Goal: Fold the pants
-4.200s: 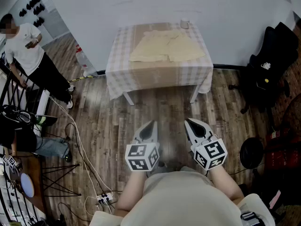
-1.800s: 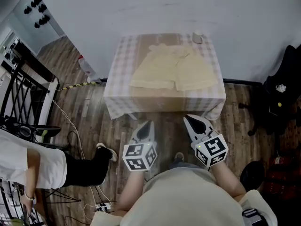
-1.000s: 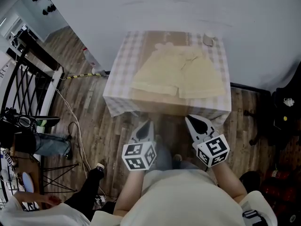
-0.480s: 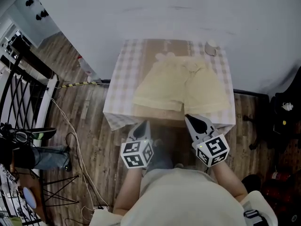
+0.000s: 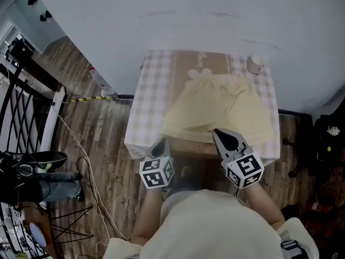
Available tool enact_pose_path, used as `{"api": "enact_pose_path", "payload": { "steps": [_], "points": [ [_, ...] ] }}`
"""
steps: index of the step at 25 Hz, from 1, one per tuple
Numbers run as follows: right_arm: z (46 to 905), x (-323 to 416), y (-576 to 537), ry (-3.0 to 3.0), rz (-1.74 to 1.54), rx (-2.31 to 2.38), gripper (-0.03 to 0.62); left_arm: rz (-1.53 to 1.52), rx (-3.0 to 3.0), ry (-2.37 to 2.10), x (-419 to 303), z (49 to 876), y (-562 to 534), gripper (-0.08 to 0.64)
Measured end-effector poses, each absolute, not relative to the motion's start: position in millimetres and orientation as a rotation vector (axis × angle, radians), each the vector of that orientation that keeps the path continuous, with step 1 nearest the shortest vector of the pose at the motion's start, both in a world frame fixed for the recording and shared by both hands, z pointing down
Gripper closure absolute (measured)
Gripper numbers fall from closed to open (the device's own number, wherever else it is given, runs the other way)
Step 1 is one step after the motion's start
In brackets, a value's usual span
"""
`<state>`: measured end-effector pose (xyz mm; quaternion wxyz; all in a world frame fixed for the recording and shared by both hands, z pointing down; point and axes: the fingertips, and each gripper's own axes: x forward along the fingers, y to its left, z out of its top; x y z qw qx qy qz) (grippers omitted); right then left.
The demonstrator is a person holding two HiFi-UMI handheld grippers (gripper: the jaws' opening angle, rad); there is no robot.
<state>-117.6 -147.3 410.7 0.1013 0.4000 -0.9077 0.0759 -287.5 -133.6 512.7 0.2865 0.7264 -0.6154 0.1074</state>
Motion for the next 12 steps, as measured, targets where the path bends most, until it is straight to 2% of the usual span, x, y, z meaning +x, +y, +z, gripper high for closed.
{"api": "enact_pose_path", "payload": {
  "steps": [12],
  "points": [
    [433.3, -154.5, -186.5, -2.636, 0.270, 1.176, 0.592, 0.484, 1.858, -1.601, -324.8, 582.4, -170.9, 0.554]
  ]
}}
